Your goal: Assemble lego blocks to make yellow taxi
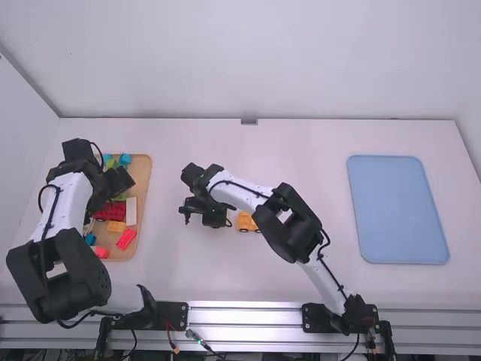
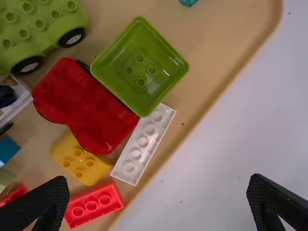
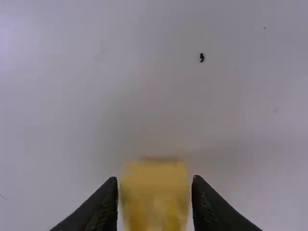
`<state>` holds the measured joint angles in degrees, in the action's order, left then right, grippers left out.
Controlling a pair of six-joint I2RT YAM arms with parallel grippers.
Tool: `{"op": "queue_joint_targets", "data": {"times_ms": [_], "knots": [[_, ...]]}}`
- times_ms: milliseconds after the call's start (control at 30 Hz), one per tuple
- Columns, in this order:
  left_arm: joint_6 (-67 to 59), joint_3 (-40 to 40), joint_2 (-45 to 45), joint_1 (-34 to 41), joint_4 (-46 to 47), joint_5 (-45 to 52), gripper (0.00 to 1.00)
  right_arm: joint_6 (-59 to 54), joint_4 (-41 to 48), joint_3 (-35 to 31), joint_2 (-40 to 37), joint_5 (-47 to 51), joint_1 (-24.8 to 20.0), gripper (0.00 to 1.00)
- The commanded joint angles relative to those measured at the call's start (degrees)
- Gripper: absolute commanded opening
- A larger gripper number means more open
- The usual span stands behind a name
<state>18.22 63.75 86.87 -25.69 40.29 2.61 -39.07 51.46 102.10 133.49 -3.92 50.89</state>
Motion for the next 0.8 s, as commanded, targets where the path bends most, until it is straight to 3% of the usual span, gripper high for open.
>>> {"op": "queue_joint_targets", "data": {"times_ms": [0, 100, 500, 767], "knots": [[0.0, -0.4, -0.9, 0.2, 0.4, -0.7, 0.99, 0.2, 0.4, -0.6, 0.4, 0.0, 0.1, 0.68], [0.0, -0.4, -0.9, 0.2, 0.2, -0.6, 0.99, 0.2, 0.5, -0.5, 0.3, 2.5, 0.2, 0.99], [6.4, -0.4, -0.9, 0.2, -1.9, -0.8, 0.99, 0.0, 6.1, 6.9, -1.9, 3.9, -0.2, 0.99], [3.0, -0.4, -0.9, 0.2, -1.4, -0.5, 0.99, 0.9, 5.3, 5.3, -13.2, 3.5, -5.3, 0.99]]}}
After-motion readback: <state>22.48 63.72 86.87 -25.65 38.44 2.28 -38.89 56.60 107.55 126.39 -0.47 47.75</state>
